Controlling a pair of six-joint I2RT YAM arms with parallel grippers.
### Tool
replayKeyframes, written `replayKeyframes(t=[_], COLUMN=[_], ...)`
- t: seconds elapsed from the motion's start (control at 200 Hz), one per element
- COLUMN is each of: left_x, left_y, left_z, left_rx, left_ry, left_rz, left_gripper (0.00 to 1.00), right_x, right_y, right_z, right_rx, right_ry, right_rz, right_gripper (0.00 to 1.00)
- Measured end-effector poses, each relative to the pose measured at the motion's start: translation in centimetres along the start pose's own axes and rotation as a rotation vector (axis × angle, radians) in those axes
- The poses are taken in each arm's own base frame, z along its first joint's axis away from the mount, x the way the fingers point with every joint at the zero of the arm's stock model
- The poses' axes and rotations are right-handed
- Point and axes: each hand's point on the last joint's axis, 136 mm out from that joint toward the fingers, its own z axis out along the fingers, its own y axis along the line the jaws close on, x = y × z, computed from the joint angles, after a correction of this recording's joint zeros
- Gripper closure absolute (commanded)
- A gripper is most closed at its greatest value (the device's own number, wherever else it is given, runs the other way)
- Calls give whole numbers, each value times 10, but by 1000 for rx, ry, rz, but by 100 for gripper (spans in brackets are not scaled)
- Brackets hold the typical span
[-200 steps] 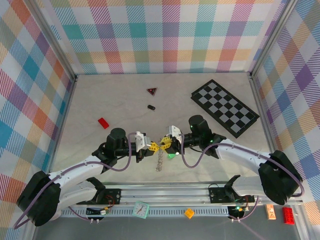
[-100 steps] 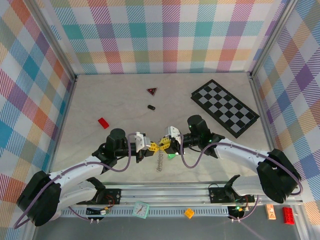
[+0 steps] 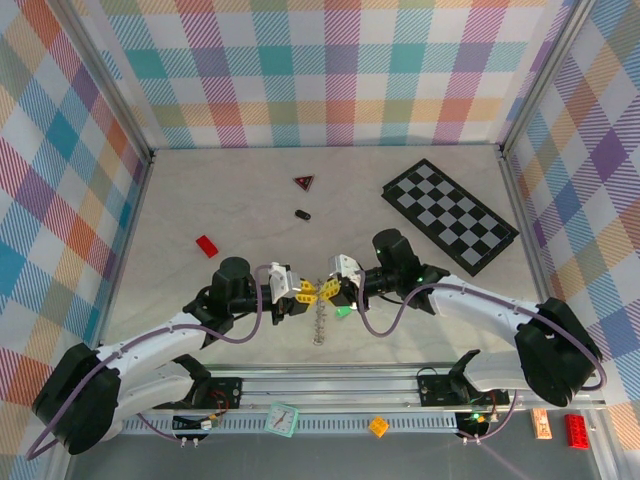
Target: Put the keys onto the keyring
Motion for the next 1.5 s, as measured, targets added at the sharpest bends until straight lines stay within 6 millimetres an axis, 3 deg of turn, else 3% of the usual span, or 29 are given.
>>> replayKeyframes(t=[0.515, 1.135, 1.28, 1.395, 1.5], left_x=[-1, 11, 11, 10, 8], left_y=[0, -7, -8, -8, -7], left_z=[0, 5, 5, 5, 6], left_rx=[-1, 59, 64, 64, 62], left_ry=[83, 134, 135, 133, 128], left_rz=[2, -30, -32, -30, -26], left_gripper=[79, 100, 100, 100, 100], right_x=[-4, -2, -1, -3, -12], right_y=[2, -1, -1, -2, -8], right_z=[-2, 6, 6, 5, -4], right_rx=[6, 1, 1, 14, 64], right_ry=[130, 187, 197, 193, 147], right_rz=[-39, -51, -53, -37, -2], right_gripper=[100, 100, 100, 68, 61])
